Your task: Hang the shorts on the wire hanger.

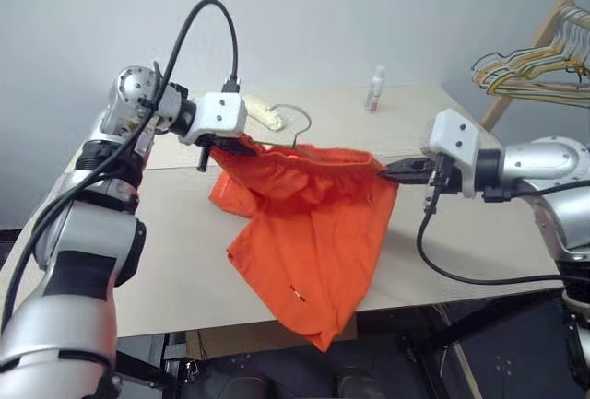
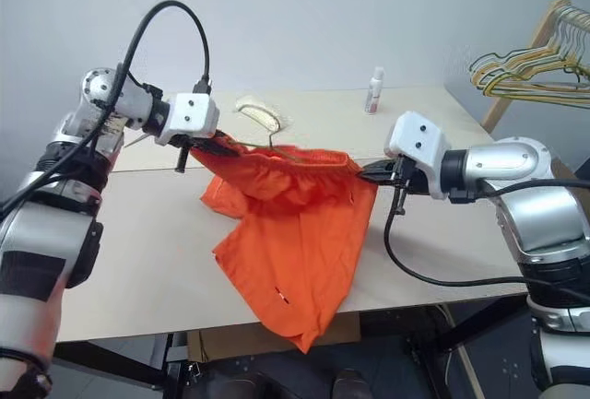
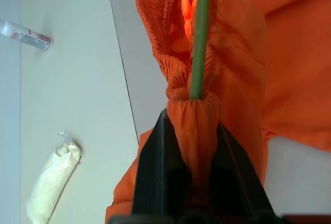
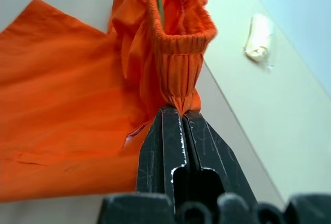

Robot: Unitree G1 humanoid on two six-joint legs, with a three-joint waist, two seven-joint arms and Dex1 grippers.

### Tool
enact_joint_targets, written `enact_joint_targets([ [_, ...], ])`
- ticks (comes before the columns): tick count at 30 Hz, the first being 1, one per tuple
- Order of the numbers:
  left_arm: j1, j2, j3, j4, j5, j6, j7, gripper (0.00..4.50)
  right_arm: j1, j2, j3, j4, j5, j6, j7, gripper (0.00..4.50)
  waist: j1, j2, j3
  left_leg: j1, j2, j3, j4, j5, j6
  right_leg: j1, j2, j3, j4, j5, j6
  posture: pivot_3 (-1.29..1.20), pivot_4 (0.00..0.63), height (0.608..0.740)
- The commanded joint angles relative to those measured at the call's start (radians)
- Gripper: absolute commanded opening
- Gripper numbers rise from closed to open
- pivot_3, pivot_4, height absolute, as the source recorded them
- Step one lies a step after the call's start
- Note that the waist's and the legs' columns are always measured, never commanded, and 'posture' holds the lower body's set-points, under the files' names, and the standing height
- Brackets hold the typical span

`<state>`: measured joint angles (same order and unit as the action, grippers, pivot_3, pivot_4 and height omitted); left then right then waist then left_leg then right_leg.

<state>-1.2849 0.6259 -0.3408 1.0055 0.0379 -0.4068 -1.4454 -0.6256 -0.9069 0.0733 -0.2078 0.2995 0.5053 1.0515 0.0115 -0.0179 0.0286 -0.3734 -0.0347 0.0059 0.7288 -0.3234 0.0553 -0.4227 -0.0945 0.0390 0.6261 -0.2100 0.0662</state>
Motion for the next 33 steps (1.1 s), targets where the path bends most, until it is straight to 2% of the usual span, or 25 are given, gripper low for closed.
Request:
enact_joint_targets([
  [1,0.014,0.005,0.036,-0.075,-0.012,-0.001,-0.027,0.00,-0.023,0.024,-0.001,-0.026,-0.039,-0.067,-0.032,0.02,0.000,0.000,0.000,0.000,0.000,0.000,0.000,0.000,0.000,0.000,0.000,0.000,0.000,0.000,0.000,0.03,0.000,0.740],
  [11,0.054,-0.010,0.065,-0.135,-0.011,0.037,-0.026,0.00,-0.006,0.055,0.026,-0.052,-0.083,-0.129,-0.020,0.02,-0.001,0.000,0.000,0.000,0.000,0.000,0.000,0.000,0.000,0.000,0.000,0.000,0.000,0.000,0.000,0.03,0.000,0.740],
  [14,0.061,-0.011,0.069,-0.141,-0.002,0.045,-0.005,0.00,0.011,0.050,0.025,-0.081,-0.068,-0.147,0.014,0.66,-0.001,0.000,0.000,0.000,0.000,0.000,0.000,0.000,0.000,0.000,0.000,0.000,0.000,0.000,0.000,0.03,0.000,0.740],
  [18,0.072,-0.010,0.082,-0.160,-0.023,0.063,-0.018,0.00,0.008,0.072,0.057,-0.042,-0.120,-0.161,-0.010,1.87,-0.001,0.000,0.000,0.000,0.000,0.000,0.000,0.000,0.000,0.000,0.000,0.000,0.001,0.000,0.000,0.03,0.000,0.740],
  [23,0.084,-0.005,0.088,-0.180,-0.021,0.069,-0.023,0.00,0.006,0.108,0.064,0.010,-0.142,-0.177,-0.033,1.87,-0.002,0.000,0.000,0.000,0.000,0.000,0.000,0.001,-0.001,0.000,0.000,0.000,0.000,0.000,0.000,0.04,0.000,0.740],
  [33,0.100,-0.030,0.119,-0.219,-0.053,0.080,-0.044,0.00,-0.015,0.172,0.059,0.063,-0.091,-0.126,-0.007,1.87,-0.003,0.000,0.000,0.000,0.000,0.000,0.000,0.003,-0.005,0.000,0.000,0.000,0.000,0.000,0.000,0.04,0.000,0.740],
])
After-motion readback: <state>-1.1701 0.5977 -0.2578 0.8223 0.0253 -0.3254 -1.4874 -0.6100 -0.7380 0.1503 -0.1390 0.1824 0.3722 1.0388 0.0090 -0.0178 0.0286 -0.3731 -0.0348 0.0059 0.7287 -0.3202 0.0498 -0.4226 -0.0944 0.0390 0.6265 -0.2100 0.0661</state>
